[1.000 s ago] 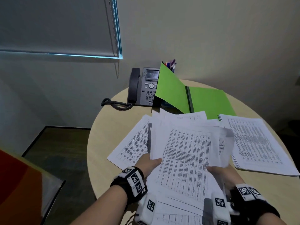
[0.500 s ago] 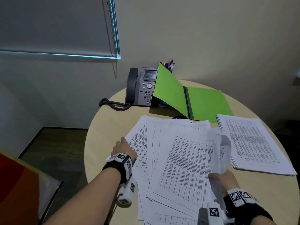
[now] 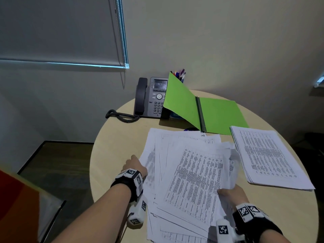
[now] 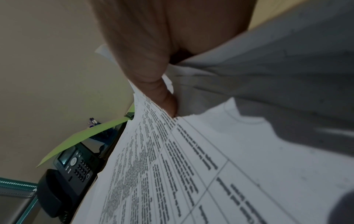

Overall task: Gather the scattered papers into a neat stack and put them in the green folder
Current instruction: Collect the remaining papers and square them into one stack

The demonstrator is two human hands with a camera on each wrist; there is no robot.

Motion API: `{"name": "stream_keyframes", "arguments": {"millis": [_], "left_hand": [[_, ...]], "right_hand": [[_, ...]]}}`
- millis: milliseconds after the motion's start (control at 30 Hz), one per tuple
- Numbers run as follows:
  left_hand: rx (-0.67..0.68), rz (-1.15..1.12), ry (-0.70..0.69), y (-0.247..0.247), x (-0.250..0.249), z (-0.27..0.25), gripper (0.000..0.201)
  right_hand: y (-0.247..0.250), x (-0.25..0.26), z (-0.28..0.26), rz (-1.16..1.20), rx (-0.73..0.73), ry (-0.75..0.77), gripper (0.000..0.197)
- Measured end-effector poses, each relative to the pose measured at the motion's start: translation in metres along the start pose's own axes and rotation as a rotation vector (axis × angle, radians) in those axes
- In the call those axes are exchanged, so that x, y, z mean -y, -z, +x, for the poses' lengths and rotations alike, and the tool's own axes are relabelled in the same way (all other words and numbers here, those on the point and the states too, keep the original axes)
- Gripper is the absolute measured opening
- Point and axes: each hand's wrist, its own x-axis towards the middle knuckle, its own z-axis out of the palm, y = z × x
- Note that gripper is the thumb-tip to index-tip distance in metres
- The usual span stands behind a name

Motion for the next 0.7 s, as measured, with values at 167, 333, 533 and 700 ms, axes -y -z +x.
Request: {"name": "stream_keyframes", "arguments": {"millis": [167, 333, 533, 700], "left_hand": [[-0.049, -0.200, -0.109, -0.006, 0.000, -0.012, 0.016], [-0.119, -0.360, -0.119, -0.019, -0.003, -0.027, 0.025], [-0.216, -0.322, -0.188, -0.021, 0.001, -0.033, 0.018], [-0.208, -0.241, -0.167, -0.019, 0.008, -0.028, 0.029]], "right_hand": [[-0.002, -0.003, 0.001, -0.038, 0.004, 0.011, 0.045], [-0.006, -0.005, 0.001, -0.037, 0.002, 0.042, 0.046], [-0.010, -0.006, 0.000, -0.075, -0.059, 0.133, 0.032], [-0.005, -0.006, 0.006, -0.069, -0.039, 0.144, 0.031]]}}
